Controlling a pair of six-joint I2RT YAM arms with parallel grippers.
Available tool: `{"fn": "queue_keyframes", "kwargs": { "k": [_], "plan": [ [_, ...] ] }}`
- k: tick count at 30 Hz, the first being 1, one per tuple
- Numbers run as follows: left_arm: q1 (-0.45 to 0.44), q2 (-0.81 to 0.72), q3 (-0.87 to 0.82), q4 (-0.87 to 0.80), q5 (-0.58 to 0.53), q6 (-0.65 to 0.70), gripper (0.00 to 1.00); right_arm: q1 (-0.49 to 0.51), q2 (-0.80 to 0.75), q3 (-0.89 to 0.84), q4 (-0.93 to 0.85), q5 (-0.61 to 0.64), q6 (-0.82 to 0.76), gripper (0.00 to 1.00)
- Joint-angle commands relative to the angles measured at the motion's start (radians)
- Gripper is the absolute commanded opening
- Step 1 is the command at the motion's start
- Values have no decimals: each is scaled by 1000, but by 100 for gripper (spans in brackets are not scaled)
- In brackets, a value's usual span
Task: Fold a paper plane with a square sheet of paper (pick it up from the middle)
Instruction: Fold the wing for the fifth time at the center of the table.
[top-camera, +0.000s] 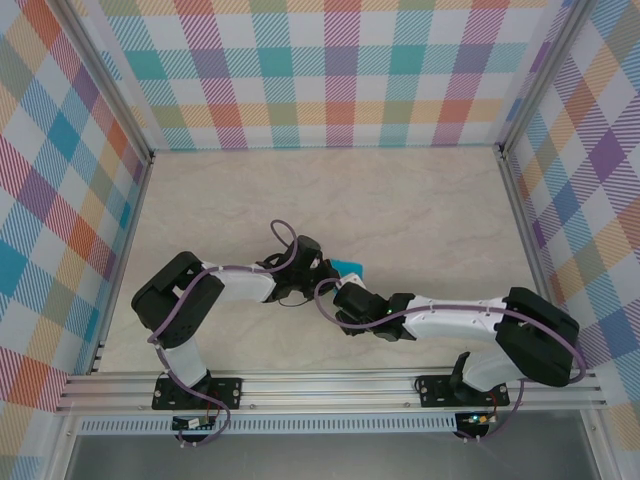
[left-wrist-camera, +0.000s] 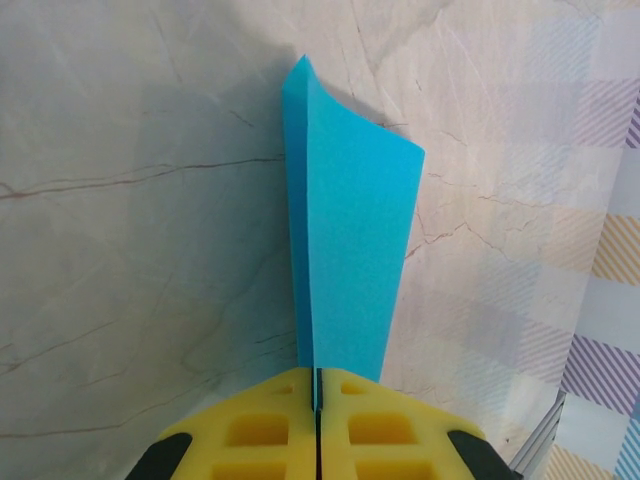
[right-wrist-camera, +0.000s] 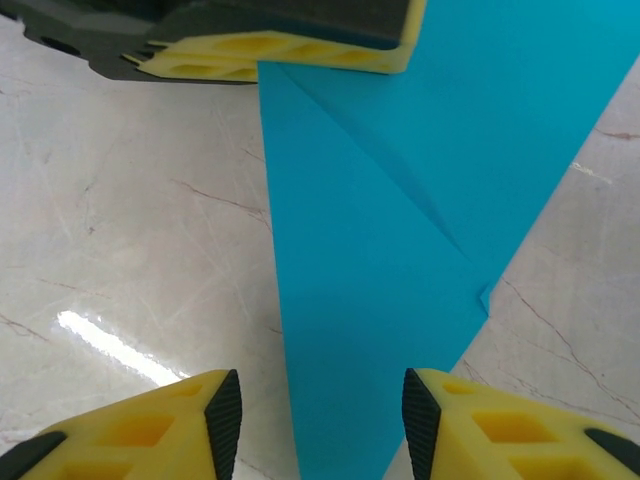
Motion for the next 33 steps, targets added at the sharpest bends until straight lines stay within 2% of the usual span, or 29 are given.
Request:
{"fn": "queue_keyframes", "kwargs": {
  "k": [1, 16, 24, 27, 33],
  "plan": [
    [-12, 12, 26, 30, 20, -4, 6, 11, 35, 39, -3, 44, -19, 46],
    [-14, 15, 40, 13, 20, 1, 6, 34, 103, 72, -47, 128, 10, 27],
    [-14, 17, 42, 7, 18, -1, 9, 34, 105, 61, -65, 171, 42, 14],
    [-14, 15, 44, -3, 12, 1, 13, 34, 105, 56, -65, 176, 47, 12],
    [-14, -23, 59, -80, -32, 22, 33, 34, 94, 34, -37, 170, 41, 7]
  ]
}}
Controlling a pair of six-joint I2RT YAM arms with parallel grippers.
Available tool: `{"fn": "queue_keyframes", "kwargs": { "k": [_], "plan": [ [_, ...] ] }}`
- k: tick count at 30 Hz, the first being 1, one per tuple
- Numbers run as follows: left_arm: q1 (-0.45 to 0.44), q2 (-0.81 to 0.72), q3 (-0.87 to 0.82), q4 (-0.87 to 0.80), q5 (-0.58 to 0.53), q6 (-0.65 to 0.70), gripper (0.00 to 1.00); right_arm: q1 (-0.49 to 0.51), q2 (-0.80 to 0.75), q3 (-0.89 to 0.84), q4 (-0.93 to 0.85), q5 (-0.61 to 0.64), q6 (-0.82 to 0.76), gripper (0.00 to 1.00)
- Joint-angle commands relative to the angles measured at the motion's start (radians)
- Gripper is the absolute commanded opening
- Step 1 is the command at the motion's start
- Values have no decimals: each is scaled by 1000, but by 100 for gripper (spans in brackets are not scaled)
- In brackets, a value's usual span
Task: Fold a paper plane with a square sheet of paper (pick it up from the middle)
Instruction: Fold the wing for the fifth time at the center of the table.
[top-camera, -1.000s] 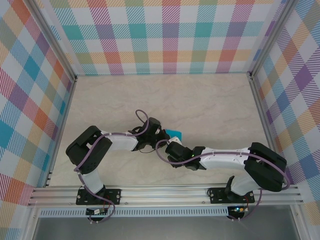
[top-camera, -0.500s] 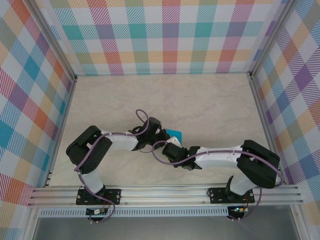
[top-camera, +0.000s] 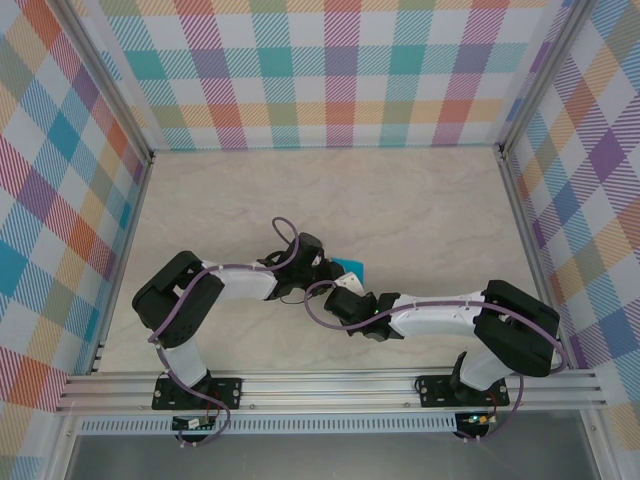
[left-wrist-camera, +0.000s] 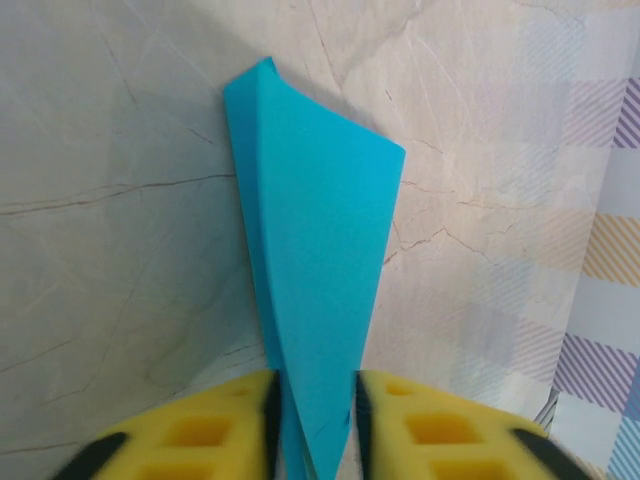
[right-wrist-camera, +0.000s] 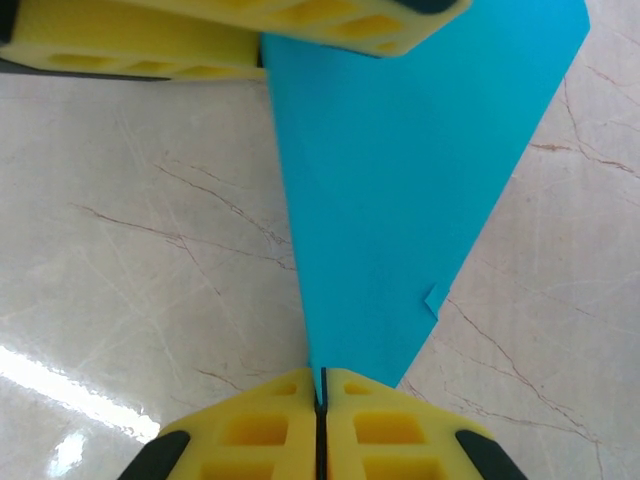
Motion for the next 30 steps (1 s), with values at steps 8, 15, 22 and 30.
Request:
{"fn": "queue_keyframes", "kwargs": {
  "k": [8, 15, 22, 30],
  "plan": [
    [-9, -170, 21, -217, -184, 30, 56, -22, -79, -100, 119, -77, -8, 8],
    [-10, -177, 15, -234, -167, 39, 63, -27, -84, -138, 158, -97, -9, 10],
    [-13, -60, 34, -122, -62, -5, 63, -27, -82, -140, 165, -96, -14, 10],
    [-20, 16, 77, -83, -7, -29, 54, -29, -85, -144, 162, -94, -18, 10]
  ]
}}
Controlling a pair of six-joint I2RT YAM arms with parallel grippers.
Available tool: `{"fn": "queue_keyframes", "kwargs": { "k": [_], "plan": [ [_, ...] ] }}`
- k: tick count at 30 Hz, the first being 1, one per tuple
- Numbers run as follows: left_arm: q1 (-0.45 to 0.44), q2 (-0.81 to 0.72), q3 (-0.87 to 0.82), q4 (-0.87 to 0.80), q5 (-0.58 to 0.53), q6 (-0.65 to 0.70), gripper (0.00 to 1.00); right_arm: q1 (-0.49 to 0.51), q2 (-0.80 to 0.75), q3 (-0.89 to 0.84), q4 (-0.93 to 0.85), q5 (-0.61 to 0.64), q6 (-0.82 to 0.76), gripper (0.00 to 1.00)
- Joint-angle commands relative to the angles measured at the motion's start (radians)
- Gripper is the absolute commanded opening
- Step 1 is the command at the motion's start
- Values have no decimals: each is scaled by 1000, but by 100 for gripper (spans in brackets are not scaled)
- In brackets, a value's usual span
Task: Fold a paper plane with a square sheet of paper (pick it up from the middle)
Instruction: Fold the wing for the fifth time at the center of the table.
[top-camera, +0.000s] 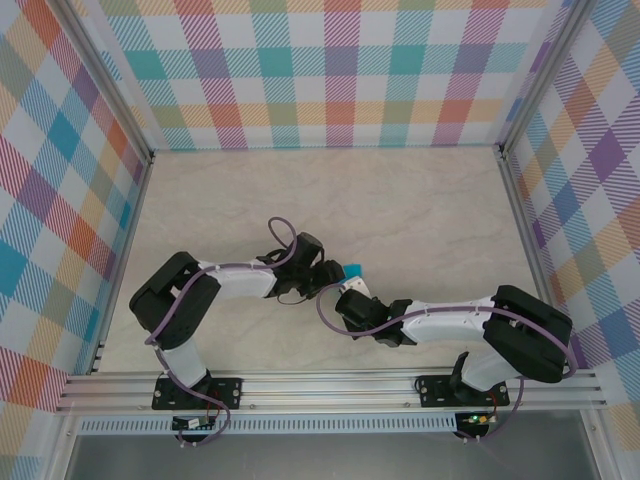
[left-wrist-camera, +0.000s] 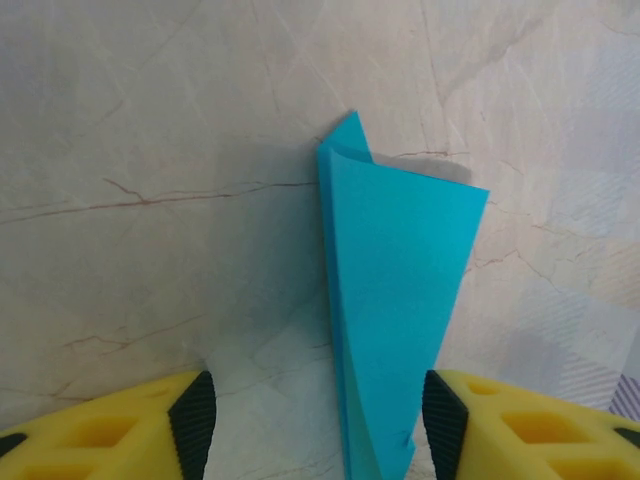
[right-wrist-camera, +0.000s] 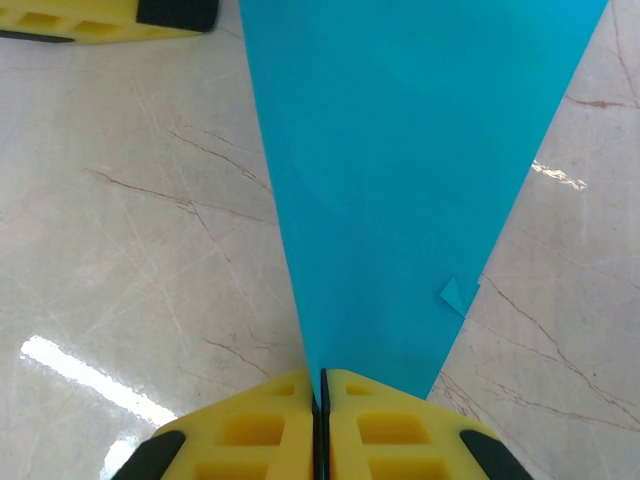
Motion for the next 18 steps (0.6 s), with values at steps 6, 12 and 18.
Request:
{"fn": "queue_keyframes", "kwargs": {
  "k": [6, 12, 18],
  "plan": [
    [-22, 36, 61, 18, 39, 0, 27, -6, -26, -7, -28, -14, -3, 14],
    [-23, 38, 73, -12, 23, 8, 4, -6, -73, -9, -106, -38, 46, 20],
    [-22, 35, 75, -23, 16, 9, 0, -5, -60, 16, -189, -61, 106, 21]
  ]
}}
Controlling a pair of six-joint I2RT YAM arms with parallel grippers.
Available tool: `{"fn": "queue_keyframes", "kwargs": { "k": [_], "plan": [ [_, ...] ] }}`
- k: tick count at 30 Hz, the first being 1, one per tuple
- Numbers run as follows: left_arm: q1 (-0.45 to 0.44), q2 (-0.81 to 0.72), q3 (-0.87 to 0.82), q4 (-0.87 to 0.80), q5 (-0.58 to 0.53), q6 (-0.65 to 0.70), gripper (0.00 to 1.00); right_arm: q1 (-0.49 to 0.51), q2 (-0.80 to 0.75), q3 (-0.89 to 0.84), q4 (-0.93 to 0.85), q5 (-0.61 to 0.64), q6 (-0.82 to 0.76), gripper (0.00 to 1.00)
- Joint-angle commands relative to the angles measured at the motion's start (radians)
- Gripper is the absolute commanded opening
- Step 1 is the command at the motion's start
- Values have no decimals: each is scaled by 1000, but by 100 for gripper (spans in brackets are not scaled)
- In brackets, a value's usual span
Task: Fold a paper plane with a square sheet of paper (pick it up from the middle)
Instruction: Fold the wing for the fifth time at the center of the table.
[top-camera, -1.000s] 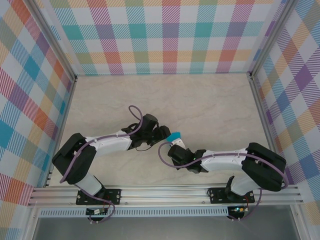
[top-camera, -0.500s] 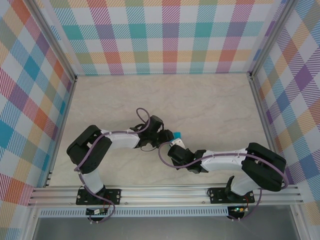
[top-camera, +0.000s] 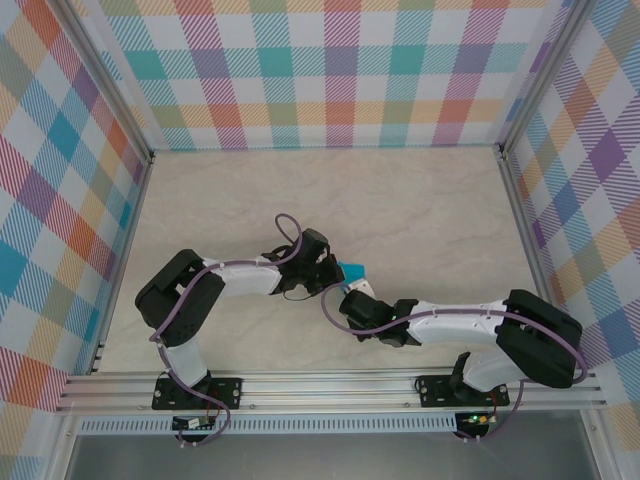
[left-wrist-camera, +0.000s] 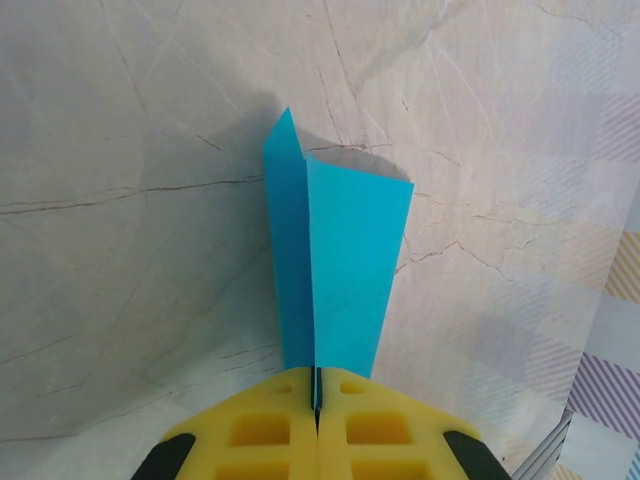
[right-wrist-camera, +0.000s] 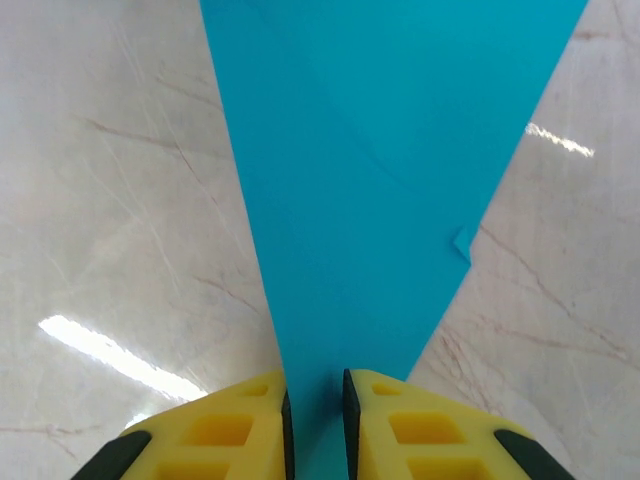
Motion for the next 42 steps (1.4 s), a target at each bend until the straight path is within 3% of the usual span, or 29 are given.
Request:
{"fn": "queue_keyframes", "kwargs": {
  "k": [1, 9, 17, 30, 42],
  "plan": [
    [-12, 8, 25, -32, -15, 13, 0, -3, -2, 20, -82, -19, 60, 21],
    [-12, 11, 29, -34, -12, 17, 0, -4, -4, 23, -91, -21, 62, 16],
    [-12, 13, 29, -42, -15, 18, 0, -2, -27, 54, -131, -25, 50, 26],
    [-11, 17, 35, -57, -18, 25, 0, 14, -36, 99, -178, -15, 41, 28],
    [-12, 22, 47, -66, -15, 27, 0, 13, 14, 88, -162, -20, 56, 13]
  ]
}}
